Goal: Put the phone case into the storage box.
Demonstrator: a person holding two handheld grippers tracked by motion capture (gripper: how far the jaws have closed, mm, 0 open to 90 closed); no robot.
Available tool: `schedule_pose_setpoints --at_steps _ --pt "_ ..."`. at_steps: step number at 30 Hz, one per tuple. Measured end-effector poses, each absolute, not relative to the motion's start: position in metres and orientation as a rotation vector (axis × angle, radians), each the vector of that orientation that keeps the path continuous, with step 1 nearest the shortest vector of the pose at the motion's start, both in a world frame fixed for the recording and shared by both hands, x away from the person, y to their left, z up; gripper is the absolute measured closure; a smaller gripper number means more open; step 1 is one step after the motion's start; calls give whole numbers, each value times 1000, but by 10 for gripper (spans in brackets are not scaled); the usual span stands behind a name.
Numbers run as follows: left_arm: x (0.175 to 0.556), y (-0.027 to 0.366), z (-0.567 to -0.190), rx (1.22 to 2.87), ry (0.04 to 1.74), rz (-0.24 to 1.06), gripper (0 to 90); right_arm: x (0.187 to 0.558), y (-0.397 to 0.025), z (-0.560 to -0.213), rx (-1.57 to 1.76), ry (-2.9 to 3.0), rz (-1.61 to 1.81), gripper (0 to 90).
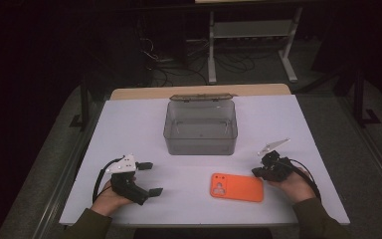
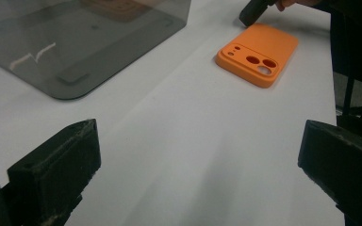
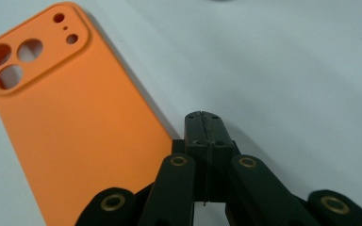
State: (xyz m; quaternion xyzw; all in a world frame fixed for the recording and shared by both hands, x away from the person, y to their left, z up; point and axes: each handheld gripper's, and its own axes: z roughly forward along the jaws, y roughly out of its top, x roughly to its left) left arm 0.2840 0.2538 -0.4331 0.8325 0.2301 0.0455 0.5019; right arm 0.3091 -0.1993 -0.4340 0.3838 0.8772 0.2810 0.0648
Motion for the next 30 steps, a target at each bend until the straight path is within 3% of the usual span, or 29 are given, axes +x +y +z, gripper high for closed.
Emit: schedule_pose_setpoints --at_steps 20,21,23,24,25,26,29,30 --pt "284 253 -433 2014 552 107 0 288 -196 -430 1133 2601 983 888" --pt "283 253 -433 2013 552 107 0 288 -199 -430 1138 2572 1028 865" --pt "283 253 -433 2014 550 108 0 288 -203 -429 1157 2518 1088 731" --pt "283 253 -433 2014 550 107 0 288 -203 -429 1157 2518 1088 731" --pt "283 253 -433 2015 549 107 0 288 -208 -429 1180 2465 1151 632" --pt "283 253 -433 2014 550 106 0 288 -208 -429 1180 2465 1151 632" --pt "284 253 -433 2014 552 106 0 285 -212 -432 1201 2386 1226 389" --pt "284 253 -433 2014 552 106 0 285 -212 -432 1201 2386 1226 389"
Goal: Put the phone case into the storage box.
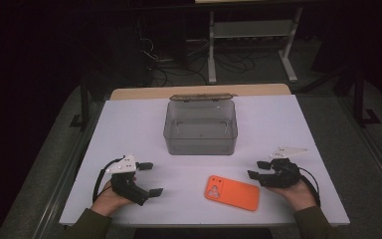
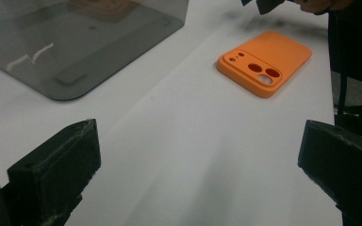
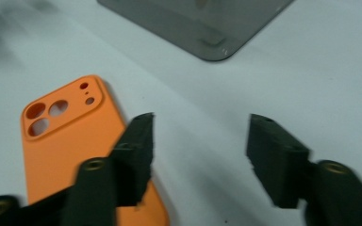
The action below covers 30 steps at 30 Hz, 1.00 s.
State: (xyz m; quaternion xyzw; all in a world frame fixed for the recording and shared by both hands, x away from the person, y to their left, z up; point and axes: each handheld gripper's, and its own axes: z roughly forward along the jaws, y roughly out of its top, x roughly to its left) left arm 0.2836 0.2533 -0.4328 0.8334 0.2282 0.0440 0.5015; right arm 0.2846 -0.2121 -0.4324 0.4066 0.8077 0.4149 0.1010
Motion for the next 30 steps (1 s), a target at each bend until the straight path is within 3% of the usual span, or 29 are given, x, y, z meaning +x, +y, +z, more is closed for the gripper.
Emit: schedule_pose_setpoints --at_steps 1,2,5,7,9,30 --pt "284 253 -433 2015 552 106 0 281 -213 -435 1208 2344 1238 259" --pt "284 253 -433 2015 551 106 0 281 -213 -435 1208 2344 1238 259" --pt "284 254 -433 2015 551 105 0 273 -213 -440 1219 2258 1239 117" --pt "284 253 -433 2014 551 105 0 271 -213 -441 1218 2241 1238 90" --pt "283 253 -433 2016 549 103 0 268 -214 -445 1204 2223 1262 0" --pt "283 255 -433 2013 555 104 0 270 -219 -444 1112 2220 1284 0"
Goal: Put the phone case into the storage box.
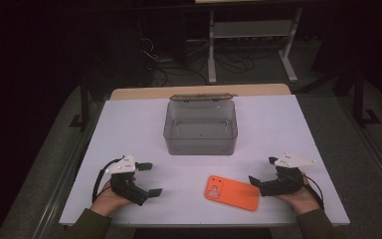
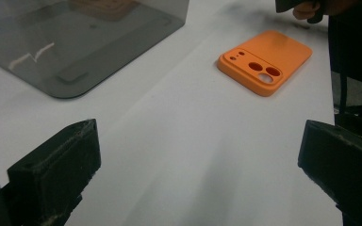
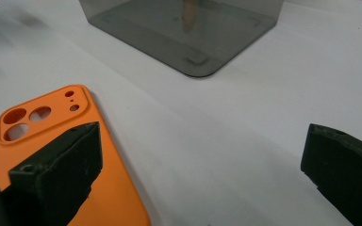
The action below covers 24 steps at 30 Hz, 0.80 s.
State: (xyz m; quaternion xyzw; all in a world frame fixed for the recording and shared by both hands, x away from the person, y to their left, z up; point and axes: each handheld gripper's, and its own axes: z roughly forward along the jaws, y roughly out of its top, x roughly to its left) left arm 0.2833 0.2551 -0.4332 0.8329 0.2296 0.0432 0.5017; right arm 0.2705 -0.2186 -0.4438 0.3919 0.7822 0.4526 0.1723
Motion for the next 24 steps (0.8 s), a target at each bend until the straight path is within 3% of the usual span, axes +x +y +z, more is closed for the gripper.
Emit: schedule_pose_setpoints --at_steps 24 --pt "283 254 -433 2012 552 103 0 283 -190 -419 911 2434 1238 0"
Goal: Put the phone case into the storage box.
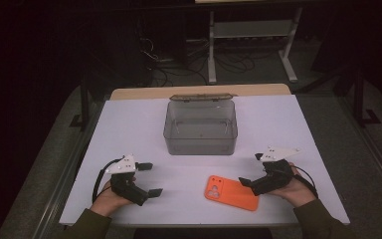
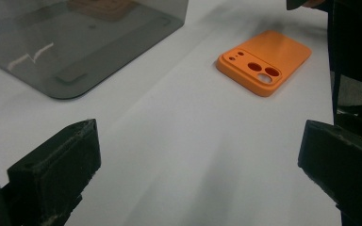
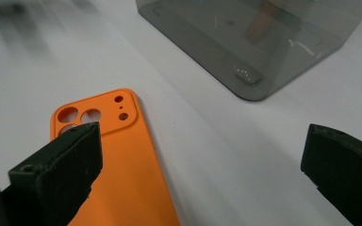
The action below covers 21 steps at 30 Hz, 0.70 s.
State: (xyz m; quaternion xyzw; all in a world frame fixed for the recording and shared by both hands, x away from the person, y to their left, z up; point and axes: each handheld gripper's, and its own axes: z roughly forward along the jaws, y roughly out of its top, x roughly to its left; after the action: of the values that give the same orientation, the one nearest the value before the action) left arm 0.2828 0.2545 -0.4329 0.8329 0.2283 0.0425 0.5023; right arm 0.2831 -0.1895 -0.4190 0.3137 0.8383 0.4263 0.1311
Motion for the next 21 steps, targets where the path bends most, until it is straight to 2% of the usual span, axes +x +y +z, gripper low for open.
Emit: schedule_pose_setpoints --at_steps 21 --pt "283 255 -433 2011 553 102 0 287 -159 -419 776 2669 1102 0"
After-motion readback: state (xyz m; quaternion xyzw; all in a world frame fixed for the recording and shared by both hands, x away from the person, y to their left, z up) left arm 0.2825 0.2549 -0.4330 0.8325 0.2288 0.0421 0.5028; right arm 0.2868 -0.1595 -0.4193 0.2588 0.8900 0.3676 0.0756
